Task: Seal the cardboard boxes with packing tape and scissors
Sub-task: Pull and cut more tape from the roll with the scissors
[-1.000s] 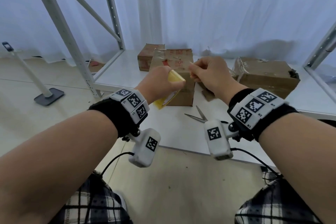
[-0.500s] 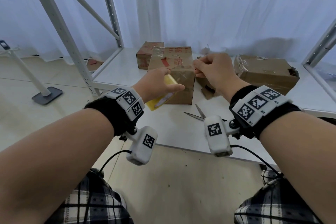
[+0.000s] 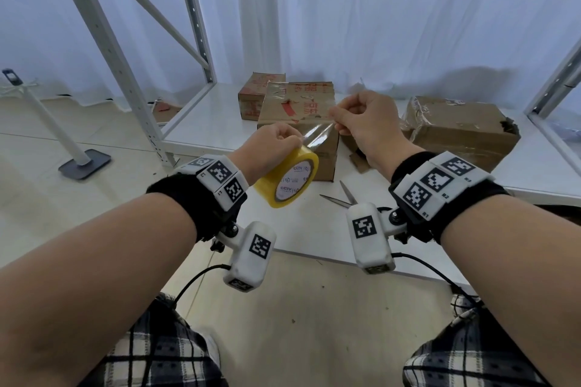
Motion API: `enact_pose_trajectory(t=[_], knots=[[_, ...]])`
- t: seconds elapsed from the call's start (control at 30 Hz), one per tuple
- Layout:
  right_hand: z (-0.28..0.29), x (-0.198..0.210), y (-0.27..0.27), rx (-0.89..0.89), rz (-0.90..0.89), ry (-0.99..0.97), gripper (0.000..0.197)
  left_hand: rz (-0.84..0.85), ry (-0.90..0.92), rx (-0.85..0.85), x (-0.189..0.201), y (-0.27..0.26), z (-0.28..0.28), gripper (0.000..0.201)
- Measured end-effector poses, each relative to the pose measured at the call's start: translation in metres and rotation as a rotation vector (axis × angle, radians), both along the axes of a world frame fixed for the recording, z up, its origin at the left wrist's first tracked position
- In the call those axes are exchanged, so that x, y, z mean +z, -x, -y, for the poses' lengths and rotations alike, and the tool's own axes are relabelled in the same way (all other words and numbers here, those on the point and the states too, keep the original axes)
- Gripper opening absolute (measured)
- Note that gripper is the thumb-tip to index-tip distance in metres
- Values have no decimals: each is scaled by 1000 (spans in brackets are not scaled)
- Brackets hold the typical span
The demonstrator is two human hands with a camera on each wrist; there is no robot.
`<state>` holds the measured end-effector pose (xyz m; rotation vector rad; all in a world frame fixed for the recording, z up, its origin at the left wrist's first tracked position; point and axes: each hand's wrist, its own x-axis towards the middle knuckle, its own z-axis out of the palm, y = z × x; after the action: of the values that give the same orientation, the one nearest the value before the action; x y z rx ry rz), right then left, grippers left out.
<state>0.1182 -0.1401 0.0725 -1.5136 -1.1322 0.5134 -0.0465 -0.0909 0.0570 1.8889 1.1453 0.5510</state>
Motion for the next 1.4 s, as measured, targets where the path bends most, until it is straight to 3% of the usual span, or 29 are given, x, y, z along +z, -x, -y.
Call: enact_pose_trajectory(t=[0.23,0.4,0.53,0.77,1.0,1.2,1.4], knots=[[-2,1,4,-7,86,-44,19,-51,-47,-9,-3,-1,-2,16],[-2,1,0,-53,119,-53,22,54,18,-45,0,3,0,12],[-1,1,-4,-86,116,-51,23,165,47,-116,4,2,4,43],[4,9,1,-112,209,-152,12,44,-102,-116,4,-5,8,51],[4,-1,-21,-220,217,-7,16,61,69,-214,3,-8,11,47],[4,3,-16,-203,248,-76,17,-23,-58,-197,-5,-8,11,56],[0,-8,-31,-228,193,18,15,16,-76,-321,-6,-7,13,22]])
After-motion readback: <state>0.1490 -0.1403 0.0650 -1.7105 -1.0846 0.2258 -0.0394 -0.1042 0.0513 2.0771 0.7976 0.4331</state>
